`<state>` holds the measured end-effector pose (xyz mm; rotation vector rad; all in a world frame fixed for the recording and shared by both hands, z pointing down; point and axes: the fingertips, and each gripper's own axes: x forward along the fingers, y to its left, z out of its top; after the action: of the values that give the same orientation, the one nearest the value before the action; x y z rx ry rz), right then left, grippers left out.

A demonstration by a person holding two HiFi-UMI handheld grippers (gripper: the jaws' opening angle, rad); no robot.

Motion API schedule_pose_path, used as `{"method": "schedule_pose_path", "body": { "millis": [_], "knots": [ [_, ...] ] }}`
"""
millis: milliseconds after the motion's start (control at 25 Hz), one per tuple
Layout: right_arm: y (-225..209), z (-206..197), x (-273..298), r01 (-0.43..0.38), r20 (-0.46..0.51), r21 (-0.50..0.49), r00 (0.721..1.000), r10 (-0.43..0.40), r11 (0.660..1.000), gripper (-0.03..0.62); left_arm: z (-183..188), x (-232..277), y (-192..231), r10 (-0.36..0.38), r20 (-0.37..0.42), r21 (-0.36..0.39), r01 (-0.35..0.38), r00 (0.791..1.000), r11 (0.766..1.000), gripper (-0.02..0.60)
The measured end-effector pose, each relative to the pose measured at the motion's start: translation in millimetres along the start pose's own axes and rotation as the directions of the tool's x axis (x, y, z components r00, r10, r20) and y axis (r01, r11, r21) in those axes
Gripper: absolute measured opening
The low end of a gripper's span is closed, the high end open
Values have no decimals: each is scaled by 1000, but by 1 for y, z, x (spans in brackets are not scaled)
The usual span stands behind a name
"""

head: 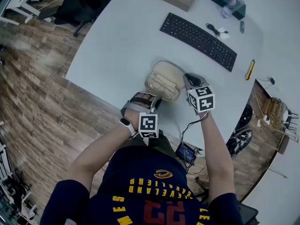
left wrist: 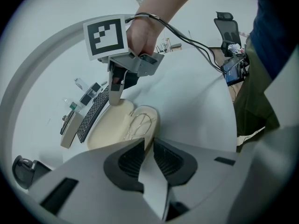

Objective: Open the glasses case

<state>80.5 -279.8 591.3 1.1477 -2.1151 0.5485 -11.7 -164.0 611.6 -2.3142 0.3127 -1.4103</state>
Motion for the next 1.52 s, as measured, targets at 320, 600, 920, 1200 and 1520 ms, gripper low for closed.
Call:
{"method": "schedule_pose_path", "body": {
  "millis": [320, 600, 920, 1200, 1520],
  "knots": [
    [13, 11, -19, 5, 62, -3, 998, -4, 1000, 37, 8, -8, 11, 53, 23, -38, -52, 998, 998, 83],
    [24, 24, -52, -6, 166, 58, 986, -3, 998, 107, 37, -27, 29, 106, 96, -49, -102, 990, 994, 104],
    [35, 40, -118, -39, 318, 157, 948, -13, 987, 107, 68, -75, 55, 148, 207, -173, -113, 967, 979, 104],
    [53, 72, -201, -60, 479, 202, 877, -45, 978, 106, 109, -145, 82, 170, 383, -279, -62, 908, 958, 103],
    [80, 116, -317, 16, 645, 160, 755, -117, 987, 95, 142, -239, 106, 211, 553, -414, 46, 806, 909, 84]
  ]
}}
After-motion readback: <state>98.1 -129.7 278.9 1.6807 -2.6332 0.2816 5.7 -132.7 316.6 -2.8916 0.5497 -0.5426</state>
